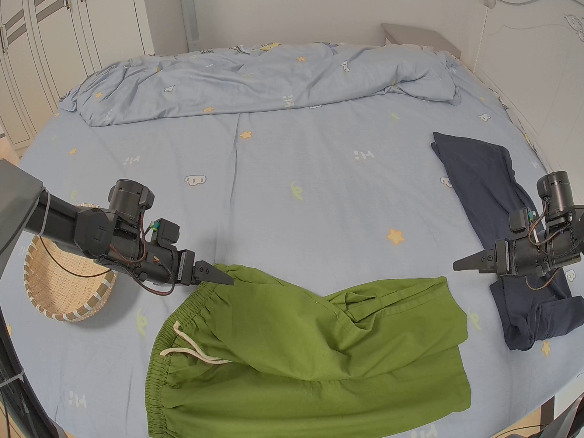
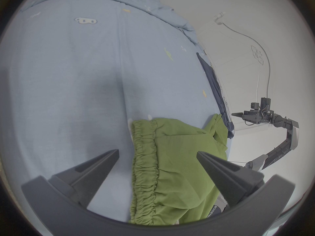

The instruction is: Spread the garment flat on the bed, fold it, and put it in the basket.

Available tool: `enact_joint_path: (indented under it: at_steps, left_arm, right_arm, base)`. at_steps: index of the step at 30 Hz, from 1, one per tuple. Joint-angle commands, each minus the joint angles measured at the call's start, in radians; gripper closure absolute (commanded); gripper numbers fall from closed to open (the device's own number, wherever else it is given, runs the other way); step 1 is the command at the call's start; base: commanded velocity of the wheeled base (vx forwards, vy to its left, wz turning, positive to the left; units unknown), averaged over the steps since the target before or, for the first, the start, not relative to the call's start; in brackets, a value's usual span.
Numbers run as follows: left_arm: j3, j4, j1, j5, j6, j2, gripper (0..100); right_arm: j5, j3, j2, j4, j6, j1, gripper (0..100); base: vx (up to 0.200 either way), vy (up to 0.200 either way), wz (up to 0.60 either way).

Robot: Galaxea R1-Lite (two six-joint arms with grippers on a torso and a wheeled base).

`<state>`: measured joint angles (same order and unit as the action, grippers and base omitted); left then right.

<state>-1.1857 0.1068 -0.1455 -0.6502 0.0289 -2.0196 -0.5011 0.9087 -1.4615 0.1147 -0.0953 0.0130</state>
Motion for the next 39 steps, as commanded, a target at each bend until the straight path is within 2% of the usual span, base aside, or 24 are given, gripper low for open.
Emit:
enact_joint_path:
  at_steps: [1, 3, 4, 11, 21, 22, 25, 29, 32, 39]
  left_arm:
    - [0.000, 0.001, -0.014, 0.000, 0.000, -0.021, 0]
    - [0.000, 0.001, -0.017, 0.000, 0.000, -0.027, 0]
    - [-0.002, -0.001, -0.017, 0.001, 0.000, -0.033, 100]
    - [-0.006, -0.001, -0.011, 0.001, 0.000, -0.025, 100]
    - [0.044, 0.001, 0.027, 0.003, 0.000, 0.154, 100]
    - [0.083, 0.002, 0.052, 0.003, 0.003, 0.243, 100]
    - [0.124, 0.004, 0.080, 0.003, 0.005, 0.315, 100]
    - [0.143, 0.007, 0.096, 0.003, 0.006, 0.343, 100]
    - [0.163, 0.016, 0.087, 0.003, 0.006, 0.341, 100]
    - [0.270, 0.011, 0.006, 0.004, -0.004, 0.378, 100]
  right_arm:
    - [-0.001, -0.001, -0.003, 0.000, 0.000, 0.001, 0]
    - [-0.001, -0.001, -0.003, 0.000, 0.000, 0.001, 0]
    - [-0.001, -0.001, -0.003, 0.000, 0.000, 0.001, 0]
    - [-0.001, 0.001, -0.005, 0.000, 0.000, 0.001, 0]
    - [-0.001, 0.009, 0.000, 0.000, 0.000, -0.025, 0]
    - [-0.002, 0.010, 0.003, -0.001, 0.000, -0.034, 0]
    - [-0.001, 0.012, 0.004, -0.001, 0.000, -0.034, 0]
    - [-0.002, 0.010, 0.003, -0.001, 0.000, -0.034, 0]
    - [-0.001, 0.010, 0.001, -0.001, 0.000, -0.034, 0]
    - [-0.005, 0.004, 0.003, -0.001, 0.000, -0.022, 0]
  base:
    - [0.000, 0.000, 0.00]
    - [0.000, 0.000, 0.00]
    - [0.000, 0.000, 0.00]
    - [0.000, 0.000, 0.00]
    - [0.000, 0.000, 0.00]
    - [0.000, 0.000, 0.00]
    - [0.000, 0.000, 0.00]
    - [0.000, 0.000, 0.00]
    - [0.000, 0.000, 0.00]
    - [0.000, 0.000, 0.00]
